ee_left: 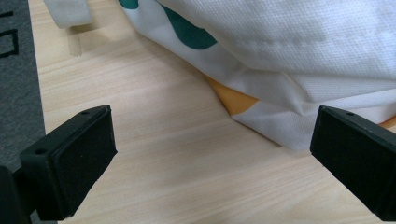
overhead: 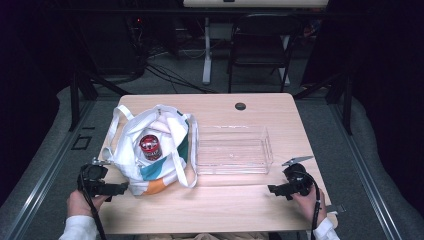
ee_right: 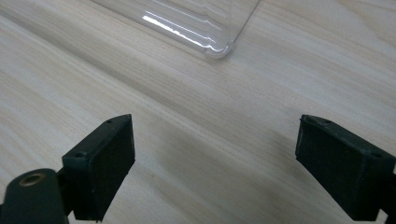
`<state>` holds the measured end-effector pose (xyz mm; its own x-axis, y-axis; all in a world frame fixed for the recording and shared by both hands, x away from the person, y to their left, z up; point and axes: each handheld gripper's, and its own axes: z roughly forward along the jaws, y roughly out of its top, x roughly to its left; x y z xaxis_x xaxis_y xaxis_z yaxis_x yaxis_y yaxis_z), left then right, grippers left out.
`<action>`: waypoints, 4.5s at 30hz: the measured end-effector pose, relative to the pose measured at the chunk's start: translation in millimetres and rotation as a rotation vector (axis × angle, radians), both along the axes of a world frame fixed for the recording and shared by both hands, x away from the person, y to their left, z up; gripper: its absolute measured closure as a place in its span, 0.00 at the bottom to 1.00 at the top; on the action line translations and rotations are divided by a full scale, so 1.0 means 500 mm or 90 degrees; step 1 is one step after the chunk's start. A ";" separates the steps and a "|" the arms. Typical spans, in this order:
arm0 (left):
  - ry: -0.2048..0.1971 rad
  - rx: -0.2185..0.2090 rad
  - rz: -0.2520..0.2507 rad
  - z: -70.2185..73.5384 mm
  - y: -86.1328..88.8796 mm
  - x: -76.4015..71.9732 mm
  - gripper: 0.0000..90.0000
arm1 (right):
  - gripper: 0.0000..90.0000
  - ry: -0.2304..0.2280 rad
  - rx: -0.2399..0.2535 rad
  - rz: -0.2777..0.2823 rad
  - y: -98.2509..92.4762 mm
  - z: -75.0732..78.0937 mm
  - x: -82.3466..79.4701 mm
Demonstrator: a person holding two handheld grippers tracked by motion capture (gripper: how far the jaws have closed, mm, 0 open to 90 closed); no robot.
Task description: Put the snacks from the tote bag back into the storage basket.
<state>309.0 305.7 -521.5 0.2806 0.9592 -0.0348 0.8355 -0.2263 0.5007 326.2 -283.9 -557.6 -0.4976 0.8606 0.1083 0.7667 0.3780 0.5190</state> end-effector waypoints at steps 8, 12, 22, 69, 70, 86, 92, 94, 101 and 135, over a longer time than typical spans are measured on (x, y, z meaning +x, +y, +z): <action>-0.001 -0.008 -0.004 0.010 -0.001 0.002 0.00 | 0.13 0.005 -0.001 0.001 0.004 -0.001 0.006; -0.004 -0.016 -0.007 0.022 -0.003 0.006 0.00 | 0.13 0.011 -0.002 0.002 0.004 -0.006 0.006; -0.032 -0.029 -0.006 0.069 -0.004 0.009 0.00 | 0.13 0.005 -0.002 -0.001 0.007 -0.004 0.004; -0.045 -0.002 -0.079 0.194 -0.126 0.179 0.00 | 0.13 -0.003 -0.021 -0.003 0.006 0.001 0.006; -0.042 0.001 -0.079 0.192 -0.130 0.186 0.00 | 0.13 -0.002 -0.021 -0.003 0.006 0.001 0.006; 0.015 0.010 -0.082 0.138 -0.164 0.256 0.00 | 0.13 -0.002 -0.022 -0.007 0.004 0.001 0.006; 0.035 0.019 -0.079 0.115 -0.173 0.271 0.00 | 0.13 -0.004 -0.021 -0.007 0.005 0.001 0.006; 0.040 0.023 -0.079 0.108 -0.175 0.275 0.00 | 0.13 -0.003 -0.022 -0.006 0.004 0.001 0.006; 0.053 0.028 -0.070 0.088 -0.179 0.284 0.00 | 0.13 -0.003 -0.017 -0.006 0.004 0.001 0.006; 0.076 0.084 -0.085 0.044 -0.197 0.300 0.29 | 0.13 -0.004 -0.021 -0.006 0.002 0.002 0.006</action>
<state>459.0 207.0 -499.4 0.4063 0.9125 0.0478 0.8454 -0.3953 0.3591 329.4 -283.1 -556.4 -0.4903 0.8681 0.0770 0.7672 0.3880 0.5108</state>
